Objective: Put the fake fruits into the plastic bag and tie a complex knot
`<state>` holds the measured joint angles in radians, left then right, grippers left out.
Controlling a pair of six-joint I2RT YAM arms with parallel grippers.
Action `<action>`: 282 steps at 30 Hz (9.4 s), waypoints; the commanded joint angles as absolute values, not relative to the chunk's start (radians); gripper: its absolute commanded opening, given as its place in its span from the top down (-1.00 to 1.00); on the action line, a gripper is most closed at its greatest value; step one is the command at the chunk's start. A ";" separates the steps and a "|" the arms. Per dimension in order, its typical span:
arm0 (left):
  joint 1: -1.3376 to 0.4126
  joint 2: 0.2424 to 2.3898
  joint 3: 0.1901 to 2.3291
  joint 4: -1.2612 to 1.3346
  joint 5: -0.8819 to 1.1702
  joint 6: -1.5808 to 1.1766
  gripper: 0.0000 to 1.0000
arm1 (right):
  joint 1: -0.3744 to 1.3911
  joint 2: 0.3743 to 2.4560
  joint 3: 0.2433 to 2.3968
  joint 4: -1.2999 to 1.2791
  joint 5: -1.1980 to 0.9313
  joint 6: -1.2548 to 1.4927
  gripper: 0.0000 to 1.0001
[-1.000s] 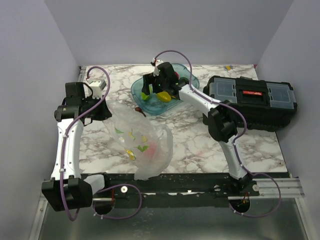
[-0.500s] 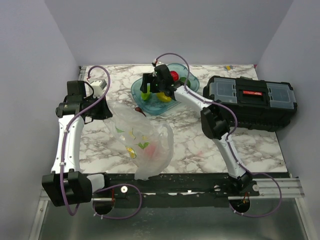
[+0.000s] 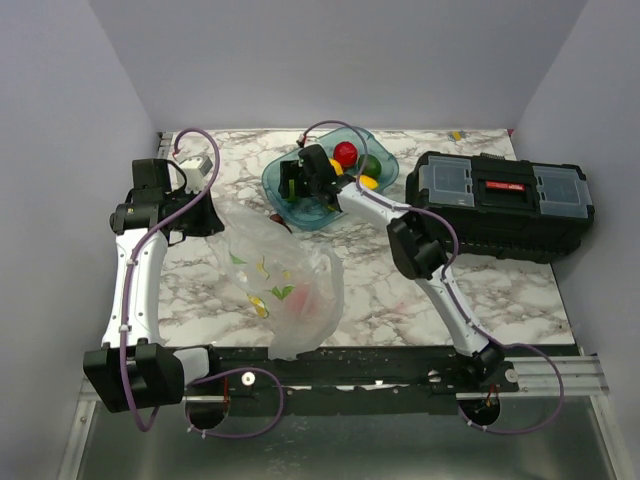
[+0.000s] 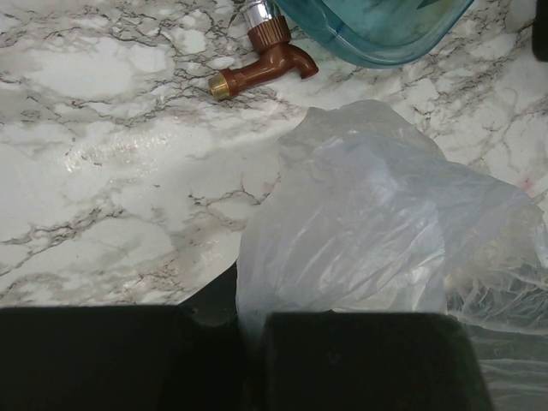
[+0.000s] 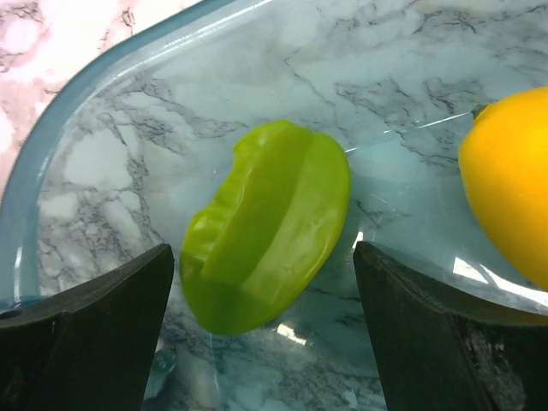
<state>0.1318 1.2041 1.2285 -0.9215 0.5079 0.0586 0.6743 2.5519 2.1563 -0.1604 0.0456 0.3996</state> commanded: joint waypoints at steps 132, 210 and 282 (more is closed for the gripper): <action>0.141 1.167 1.198 -0.865 0.608 -0.011 1.00 | 0.520 2.447 2.079 -0.596 -0.227 -0.313 -0.61; 0.154 1.148 1.143 -0.885 0.649 -0.005 1.00 | 0.640 1.567 1.778 -0.554 -0.687 0.020 -0.99; -0.619 1.342 1.821 -0.911 0.788 0.373 -0.52 | 0.554 1.295 1.396 -0.293 -1.027 -0.078 0.96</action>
